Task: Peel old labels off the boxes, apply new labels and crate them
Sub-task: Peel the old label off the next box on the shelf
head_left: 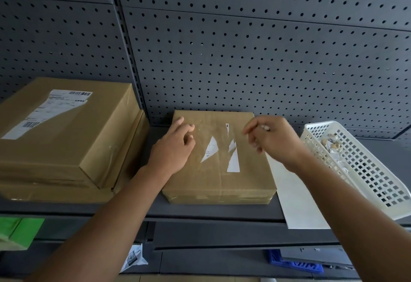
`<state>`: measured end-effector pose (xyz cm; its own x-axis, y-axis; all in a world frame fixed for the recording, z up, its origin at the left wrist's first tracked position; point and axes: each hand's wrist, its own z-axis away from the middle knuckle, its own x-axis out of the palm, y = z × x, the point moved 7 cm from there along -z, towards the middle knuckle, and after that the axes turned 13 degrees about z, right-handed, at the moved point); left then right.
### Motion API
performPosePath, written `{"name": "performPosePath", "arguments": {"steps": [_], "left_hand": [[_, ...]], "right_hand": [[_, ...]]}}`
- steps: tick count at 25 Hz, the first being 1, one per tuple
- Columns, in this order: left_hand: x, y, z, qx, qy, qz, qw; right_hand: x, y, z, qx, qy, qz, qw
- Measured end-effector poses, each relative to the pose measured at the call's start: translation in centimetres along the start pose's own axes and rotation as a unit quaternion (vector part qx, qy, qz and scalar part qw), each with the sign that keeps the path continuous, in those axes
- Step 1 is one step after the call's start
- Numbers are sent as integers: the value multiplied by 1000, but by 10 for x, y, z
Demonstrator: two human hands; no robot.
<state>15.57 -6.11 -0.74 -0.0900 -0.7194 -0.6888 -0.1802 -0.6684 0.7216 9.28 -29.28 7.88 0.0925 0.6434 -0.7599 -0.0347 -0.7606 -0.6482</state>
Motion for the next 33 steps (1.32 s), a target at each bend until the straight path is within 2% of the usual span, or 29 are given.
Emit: {"name": "performPosePath", "arguments": {"steps": [2, 4, 15, 22, 25, 28, 30, 33], "left_hand": [[-1, -1, 0, -1, 1, 1, 1000], [-1, -1, 0, 0, 2, 0, 1000], [-1, 2, 2, -4, 4, -1, 1000], [-1, 5, 3, -1, 4, -10, 1000], [-1, 3, 2, 1, 5, -8, 1000], [0, 2, 2, -2, 1, -2, 1000], [0, 3, 3, -1, 3, -3, 1000], [0, 4, 3, 2, 3, -5, 1000]], "right_hand": [[11, -1, 6, -22, -41, 111, 993], [23, 3, 13, -35, -88, 160, 983], [36, 8, 23, -104, -155, 211, 959], [45, -2, 11, -161, -198, 298, 920], [48, 0, 12, -181, -178, 307, 917], [45, 3, 15, -202, -132, 276, 930], [41, 4, 16, -199, -147, 254, 935], [42, 2, 15, -214, -179, 271, 921]]}}
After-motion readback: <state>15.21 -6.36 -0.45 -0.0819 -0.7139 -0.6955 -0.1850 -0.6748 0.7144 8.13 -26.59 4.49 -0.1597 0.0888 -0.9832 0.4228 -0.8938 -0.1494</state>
